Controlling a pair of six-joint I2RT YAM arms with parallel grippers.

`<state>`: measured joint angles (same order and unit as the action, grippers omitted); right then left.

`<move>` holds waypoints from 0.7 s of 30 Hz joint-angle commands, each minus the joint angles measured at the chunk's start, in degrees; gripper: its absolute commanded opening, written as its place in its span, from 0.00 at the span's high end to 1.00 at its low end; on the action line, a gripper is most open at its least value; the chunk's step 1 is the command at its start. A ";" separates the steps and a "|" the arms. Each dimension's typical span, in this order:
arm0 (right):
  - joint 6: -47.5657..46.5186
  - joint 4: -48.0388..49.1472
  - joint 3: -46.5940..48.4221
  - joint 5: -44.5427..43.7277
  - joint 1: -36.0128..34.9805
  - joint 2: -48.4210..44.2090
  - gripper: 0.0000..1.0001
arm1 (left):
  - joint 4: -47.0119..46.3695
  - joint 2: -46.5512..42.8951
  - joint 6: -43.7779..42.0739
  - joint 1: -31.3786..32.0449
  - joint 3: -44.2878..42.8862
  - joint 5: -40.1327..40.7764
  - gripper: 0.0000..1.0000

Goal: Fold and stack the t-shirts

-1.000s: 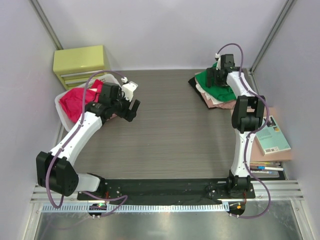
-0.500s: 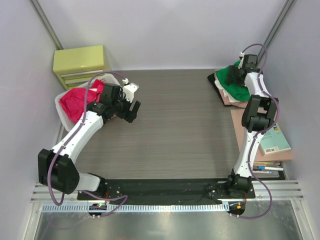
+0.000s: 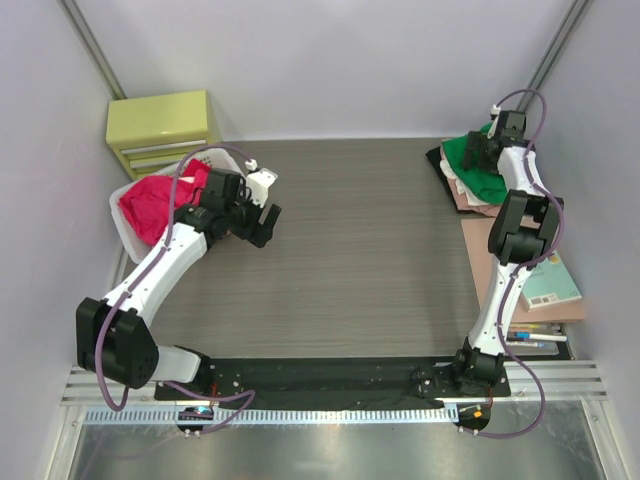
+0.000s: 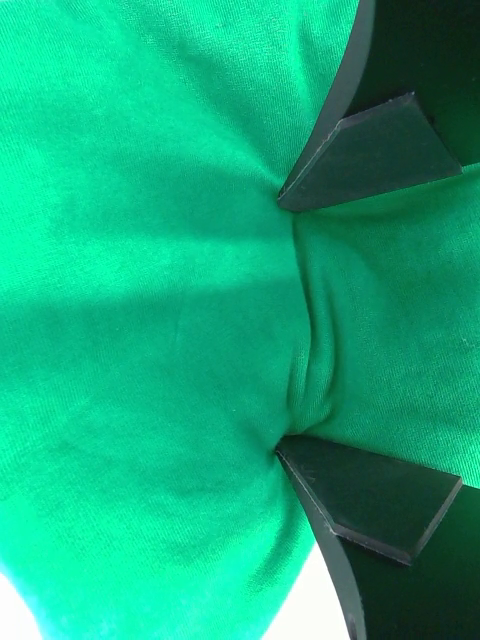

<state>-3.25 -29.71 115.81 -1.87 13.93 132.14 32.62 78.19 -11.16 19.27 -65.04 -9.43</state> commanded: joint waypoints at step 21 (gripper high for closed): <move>1.32 -3.23 -28.07 18.80 -2.25 -68.23 0.00 | -2.39 -2.43 5.35 -3.79 0.10 1.68 0.18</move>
<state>-0.14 -26.55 99.02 7.44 11.68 68.45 32.32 76.47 -10.11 17.91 -62.63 -9.47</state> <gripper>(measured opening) 0.996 0.829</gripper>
